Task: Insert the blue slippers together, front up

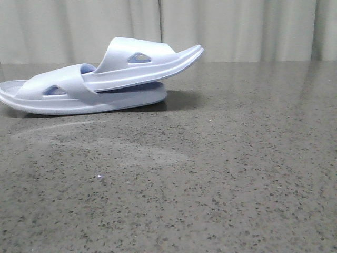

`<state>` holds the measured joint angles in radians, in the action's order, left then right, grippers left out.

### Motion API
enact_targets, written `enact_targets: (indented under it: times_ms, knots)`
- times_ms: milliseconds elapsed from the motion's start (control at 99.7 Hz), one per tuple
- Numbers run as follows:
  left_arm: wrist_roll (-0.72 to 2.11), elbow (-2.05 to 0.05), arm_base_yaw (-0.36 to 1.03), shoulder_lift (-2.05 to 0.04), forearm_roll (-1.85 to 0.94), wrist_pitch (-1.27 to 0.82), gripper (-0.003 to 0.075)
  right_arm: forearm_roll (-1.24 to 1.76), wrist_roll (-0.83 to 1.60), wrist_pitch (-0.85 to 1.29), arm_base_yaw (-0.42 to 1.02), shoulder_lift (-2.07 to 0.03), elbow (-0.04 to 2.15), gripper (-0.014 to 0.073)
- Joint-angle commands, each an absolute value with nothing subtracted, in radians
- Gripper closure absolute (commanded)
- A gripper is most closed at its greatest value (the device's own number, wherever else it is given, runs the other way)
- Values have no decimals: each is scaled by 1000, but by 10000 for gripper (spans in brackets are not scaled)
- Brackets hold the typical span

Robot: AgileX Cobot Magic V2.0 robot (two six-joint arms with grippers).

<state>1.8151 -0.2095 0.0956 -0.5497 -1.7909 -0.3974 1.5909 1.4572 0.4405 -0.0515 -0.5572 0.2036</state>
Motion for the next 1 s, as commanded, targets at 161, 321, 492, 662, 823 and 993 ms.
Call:
enact_targets:
  times_ms: [161,321,492,662,823,993]
  knots:
    - [1818,-238,102,-549,-1861,-443,705,1654,1475,450,-50,-556,228,693]
    - [1818,-238,102,-549,-1861,-443,705,1654,1475,450,-50,-556,228,693]
    - [1818,-238,102,-549,-1861,-443,705,1654,1475,450,-50,-556,228,693]
    - [1818,-238,102,-549,-1861,-445,705,1654,1475,450,-50,-556,228,693]
    - [1818,-238,102,-549,-1861,-445,705,1654,1475,450,-50,-556,228,693]
    - [1818,-238,102,-549,-1861,-436,705,1654,1475,450,-50,-556,228,693]
